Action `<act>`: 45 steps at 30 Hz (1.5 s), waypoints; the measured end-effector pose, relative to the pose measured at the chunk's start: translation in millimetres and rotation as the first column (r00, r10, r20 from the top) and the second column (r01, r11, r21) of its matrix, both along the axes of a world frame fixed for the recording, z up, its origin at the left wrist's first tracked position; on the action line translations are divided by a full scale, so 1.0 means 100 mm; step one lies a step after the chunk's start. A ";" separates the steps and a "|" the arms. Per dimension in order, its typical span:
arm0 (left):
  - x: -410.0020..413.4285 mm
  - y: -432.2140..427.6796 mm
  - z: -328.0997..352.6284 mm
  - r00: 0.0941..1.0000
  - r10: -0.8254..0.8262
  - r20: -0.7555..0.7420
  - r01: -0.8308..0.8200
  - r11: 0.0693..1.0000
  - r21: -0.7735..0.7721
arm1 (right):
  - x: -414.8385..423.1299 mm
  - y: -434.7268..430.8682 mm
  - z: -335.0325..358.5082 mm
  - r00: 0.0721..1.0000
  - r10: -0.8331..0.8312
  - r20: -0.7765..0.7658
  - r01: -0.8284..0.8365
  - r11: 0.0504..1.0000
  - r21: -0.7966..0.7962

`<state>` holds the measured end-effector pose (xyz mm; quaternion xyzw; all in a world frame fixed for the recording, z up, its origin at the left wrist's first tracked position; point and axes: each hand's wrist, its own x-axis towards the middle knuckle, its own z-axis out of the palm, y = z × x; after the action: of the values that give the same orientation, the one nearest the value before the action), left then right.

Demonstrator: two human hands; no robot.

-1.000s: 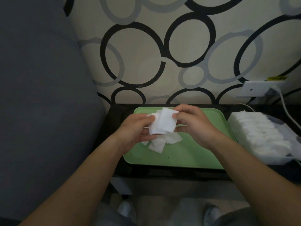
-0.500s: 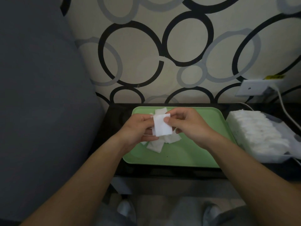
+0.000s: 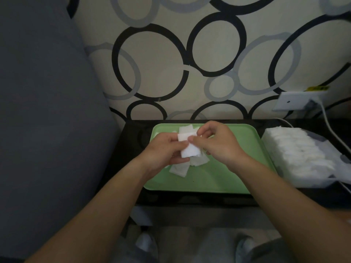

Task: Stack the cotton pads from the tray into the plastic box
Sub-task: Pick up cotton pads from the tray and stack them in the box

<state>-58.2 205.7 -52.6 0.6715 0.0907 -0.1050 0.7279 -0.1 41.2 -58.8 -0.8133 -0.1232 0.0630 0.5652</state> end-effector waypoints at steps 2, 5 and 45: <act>0.02 0.00 -0.01 0.999 0.047 0.017 -0.047 0.999 0.003 | 0.00 -0.01 0.03 0.994 0.023 -0.108 -0.017 0.998 0.055; 0.02 0.02 0.00 0.998 0.059 0.033 -0.058 0.998 -0.011 | -0.02 -0.04 0.06 0.942 0.171 -0.289 -0.109 0.970 0.217; 0.07 -0.17 0.00 0.991 0.136 -0.001 -0.136 0.988 -0.070 | 0.05 0.01 -0.04 0.989 -0.023 0.149 0.025 1.000 -0.015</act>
<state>-51.3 189.2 -52.9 0.6381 0.1313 -0.0568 0.7566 4.9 42.1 -62.7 -0.8218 -0.1549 -0.0038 0.5483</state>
